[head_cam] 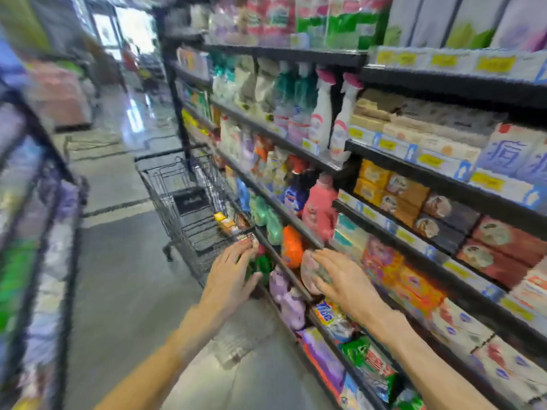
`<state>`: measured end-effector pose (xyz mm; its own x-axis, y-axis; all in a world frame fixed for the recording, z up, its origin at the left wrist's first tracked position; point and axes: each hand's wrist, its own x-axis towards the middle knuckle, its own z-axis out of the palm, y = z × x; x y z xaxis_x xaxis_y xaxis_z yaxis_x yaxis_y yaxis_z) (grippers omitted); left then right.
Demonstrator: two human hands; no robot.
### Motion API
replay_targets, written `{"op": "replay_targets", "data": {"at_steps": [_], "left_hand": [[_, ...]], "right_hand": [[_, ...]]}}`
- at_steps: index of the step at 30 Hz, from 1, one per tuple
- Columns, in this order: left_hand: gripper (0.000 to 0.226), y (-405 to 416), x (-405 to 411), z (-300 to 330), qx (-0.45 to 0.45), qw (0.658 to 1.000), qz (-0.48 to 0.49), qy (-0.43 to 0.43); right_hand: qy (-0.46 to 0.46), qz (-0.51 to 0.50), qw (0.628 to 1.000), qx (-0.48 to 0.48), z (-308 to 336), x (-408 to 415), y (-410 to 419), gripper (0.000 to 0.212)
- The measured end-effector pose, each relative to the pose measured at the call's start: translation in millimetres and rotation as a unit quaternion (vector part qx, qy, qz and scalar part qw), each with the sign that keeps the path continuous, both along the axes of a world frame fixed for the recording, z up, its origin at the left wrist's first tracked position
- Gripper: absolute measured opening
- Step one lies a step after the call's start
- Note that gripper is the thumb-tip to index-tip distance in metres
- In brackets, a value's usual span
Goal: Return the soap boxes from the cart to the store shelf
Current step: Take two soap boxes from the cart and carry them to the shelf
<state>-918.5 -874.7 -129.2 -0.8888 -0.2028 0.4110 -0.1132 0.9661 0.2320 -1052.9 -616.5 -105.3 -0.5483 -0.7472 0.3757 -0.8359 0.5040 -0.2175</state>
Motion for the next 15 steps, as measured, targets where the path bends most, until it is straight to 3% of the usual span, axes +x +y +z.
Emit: {"op": "replay_targets", "data": {"at_steps": [4,15], "left_hand": [[0.059,-83.4,43.3,-7.6,-0.025,0.996,0.079,-0.034],[0.063,-305.0,136.9,-12.6,-0.012,0.986,0.166,-0.018]], "right_hand": [[0.009,0.059,0.998,0.021,6.9,9.6,-94.9,0.057],[0.016,0.173,0.983,0.064,5.4,41.9,-375.9,0.064]]}}
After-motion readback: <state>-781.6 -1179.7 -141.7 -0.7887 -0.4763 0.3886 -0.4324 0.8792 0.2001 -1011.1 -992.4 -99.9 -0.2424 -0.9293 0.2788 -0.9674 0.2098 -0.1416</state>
